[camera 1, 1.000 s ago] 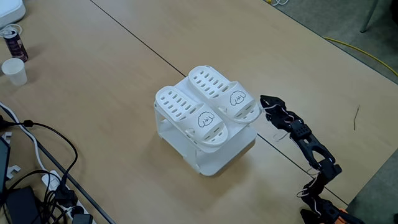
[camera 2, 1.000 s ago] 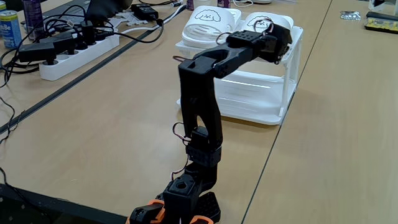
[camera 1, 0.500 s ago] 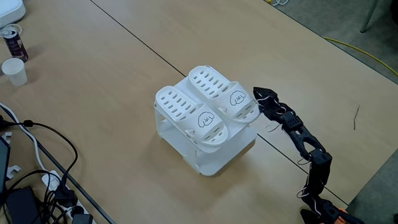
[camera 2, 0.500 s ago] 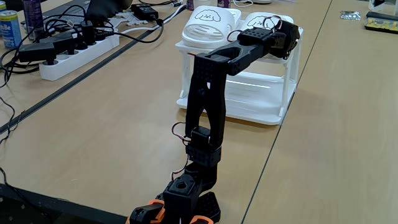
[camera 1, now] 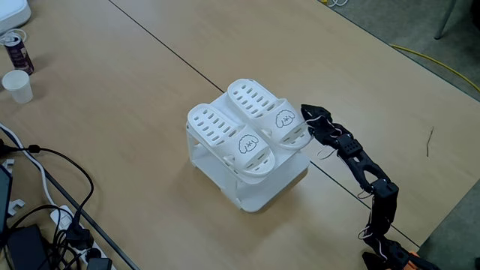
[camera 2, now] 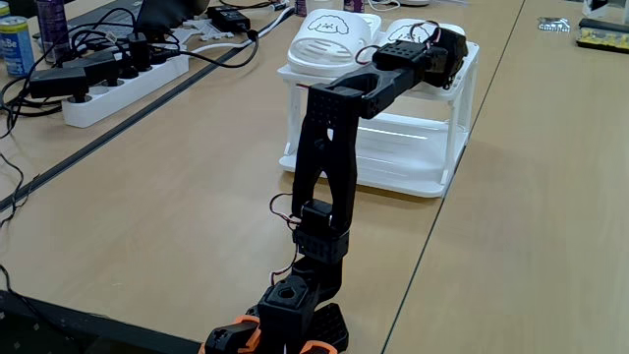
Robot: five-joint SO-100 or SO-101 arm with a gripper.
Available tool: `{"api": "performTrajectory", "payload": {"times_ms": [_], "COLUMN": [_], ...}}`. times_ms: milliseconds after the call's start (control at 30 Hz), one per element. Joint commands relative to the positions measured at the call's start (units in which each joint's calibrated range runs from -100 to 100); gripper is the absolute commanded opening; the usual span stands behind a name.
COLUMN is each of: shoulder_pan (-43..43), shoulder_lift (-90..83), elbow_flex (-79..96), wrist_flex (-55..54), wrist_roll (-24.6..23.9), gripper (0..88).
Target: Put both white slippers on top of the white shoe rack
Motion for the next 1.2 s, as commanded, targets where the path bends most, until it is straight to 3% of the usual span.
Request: {"api": "performTrajectory", "payload": {"times_ms": [0,400,667,900,1167], "shoulder_pan": [-1.3,2.0,1.6,2.4,6.7], "shoulder_lift": [-1.6,-2.2,-13.7,-29.2,-41.0], "elbow_flex": [-4.7,-4.7,-3.2,16.0,52.2], "wrist_flex": [-0.6,-0.6,0.0,-1.4,-31.8], "wrist_roll": [0.4,0.4,0.4,0.4,0.4], "gripper": [0.7,0.7,0.7,0.7,0.7]}}
